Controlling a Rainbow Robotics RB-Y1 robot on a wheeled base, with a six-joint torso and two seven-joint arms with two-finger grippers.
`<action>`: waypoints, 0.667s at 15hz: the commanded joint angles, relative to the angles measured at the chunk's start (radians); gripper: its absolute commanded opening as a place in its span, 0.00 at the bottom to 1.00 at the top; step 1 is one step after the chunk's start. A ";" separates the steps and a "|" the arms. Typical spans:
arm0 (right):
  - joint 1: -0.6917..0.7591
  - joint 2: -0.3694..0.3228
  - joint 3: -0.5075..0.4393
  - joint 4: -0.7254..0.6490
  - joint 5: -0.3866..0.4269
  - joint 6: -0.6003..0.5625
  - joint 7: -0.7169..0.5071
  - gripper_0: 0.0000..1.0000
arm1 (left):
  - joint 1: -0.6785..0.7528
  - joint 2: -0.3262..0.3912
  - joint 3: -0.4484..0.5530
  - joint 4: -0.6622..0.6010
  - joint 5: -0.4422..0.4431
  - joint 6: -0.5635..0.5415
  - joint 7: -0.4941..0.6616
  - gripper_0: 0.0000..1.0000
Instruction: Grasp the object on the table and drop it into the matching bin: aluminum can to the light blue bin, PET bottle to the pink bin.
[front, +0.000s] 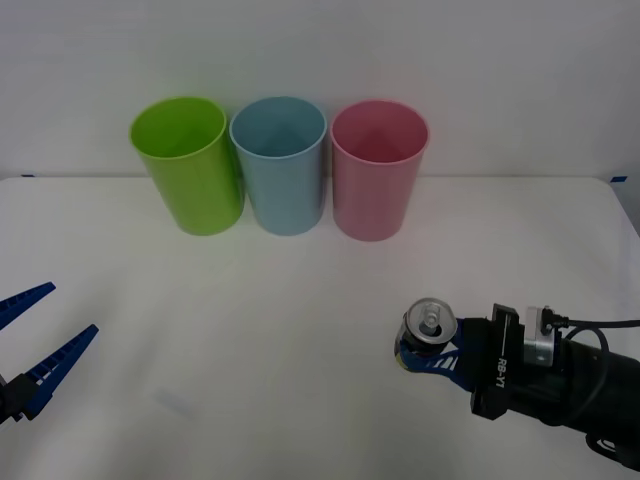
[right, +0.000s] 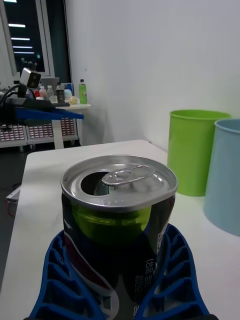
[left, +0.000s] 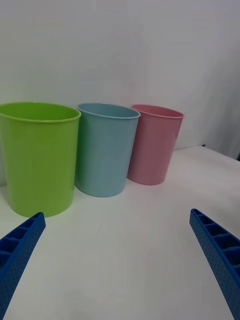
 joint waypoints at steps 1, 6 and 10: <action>-0.050 -0.023 -0.016 -0.038 -0.010 0.023 -0.037 0.00 | 0.000 0.000 0.000 0.000 0.000 0.000 0.000 1.00; -0.131 -0.116 -0.010 -0.135 -0.062 0.135 -0.187 0.00 | 0.000 0.000 0.000 0.000 0.000 0.000 0.000 1.00; -0.245 -0.122 0.000 -0.135 -0.055 0.198 -0.288 0.00 | 0.000 0.000 0.000 0.000 0.000 0.000 0.000 1.00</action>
